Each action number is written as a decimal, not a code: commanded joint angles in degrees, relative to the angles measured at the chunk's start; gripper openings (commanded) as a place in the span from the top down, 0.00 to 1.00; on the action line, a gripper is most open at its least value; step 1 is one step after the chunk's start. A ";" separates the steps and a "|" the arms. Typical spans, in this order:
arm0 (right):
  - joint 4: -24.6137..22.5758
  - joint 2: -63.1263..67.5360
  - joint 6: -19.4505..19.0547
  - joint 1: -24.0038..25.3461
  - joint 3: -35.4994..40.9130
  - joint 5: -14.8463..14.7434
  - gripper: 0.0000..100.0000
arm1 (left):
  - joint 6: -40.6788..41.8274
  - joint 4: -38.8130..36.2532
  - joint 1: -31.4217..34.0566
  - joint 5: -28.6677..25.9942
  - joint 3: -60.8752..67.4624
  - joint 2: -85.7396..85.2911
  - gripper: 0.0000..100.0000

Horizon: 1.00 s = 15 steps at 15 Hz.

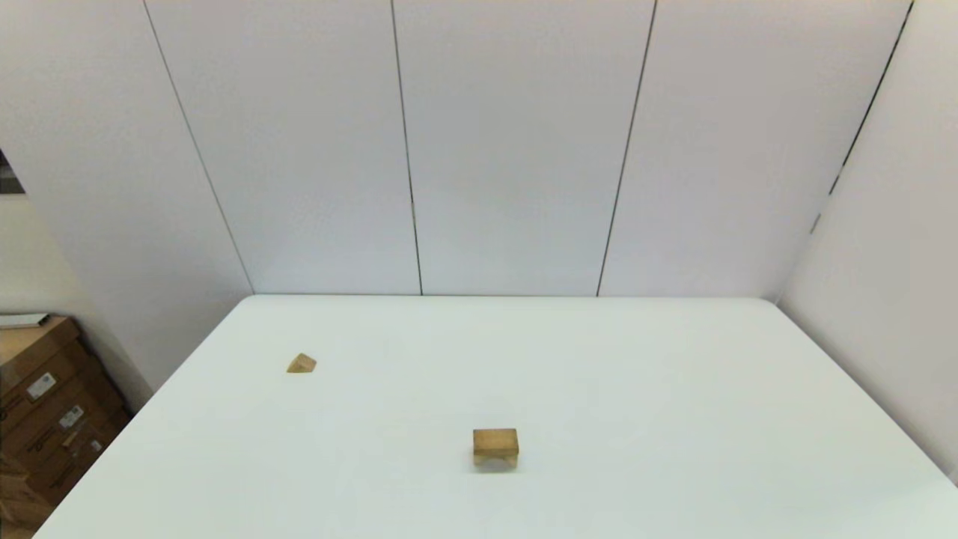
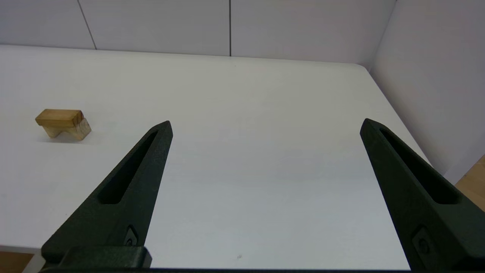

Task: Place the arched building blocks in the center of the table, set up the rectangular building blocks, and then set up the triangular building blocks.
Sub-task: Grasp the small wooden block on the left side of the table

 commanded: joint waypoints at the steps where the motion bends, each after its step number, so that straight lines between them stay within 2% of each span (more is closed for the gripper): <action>1: 0.00 0.02 -0.03 0.02 0.09 0.05 0.00 | -0.19 -2.68 0.00 0.05 0.89 0.06 0.00; 4: 0.00 0.02 -0.03 0.02 0.09 0.05 0.00 | 0.34 -2.15 0.00 -0.48 0.71 0.06 0.00; 6: 0.00 0.02 -0.03 0.02 0.09 0.05 0.00 | 0.87 -1.27 -0.09 -0.83 -3.77 2.88 0.00; 8: 0.00 0.02 -0.03 0.02 0.09 0.05 0.00 | 0.52 -0.13 0.00 -0.92 -14.58 16.50 0.00; 10: 0.00 0.02 -0.03 0.02 0.09 0.05 0.00 | 0.96 4.53 2.72 -0.92 -28.64 31.00 0.00; 13: 0.00 0.02 -0.03 0.02 0.09 0.05 0.00 | 1.84 19.91 5.62 -0.83 -53.78 55.52 0.00; 15: 0.00 0.02 -0.03 0.02 0.09 0.05 0.00 | 8.69 23.08 7.64 -0.83 -63.71 69.41 0.00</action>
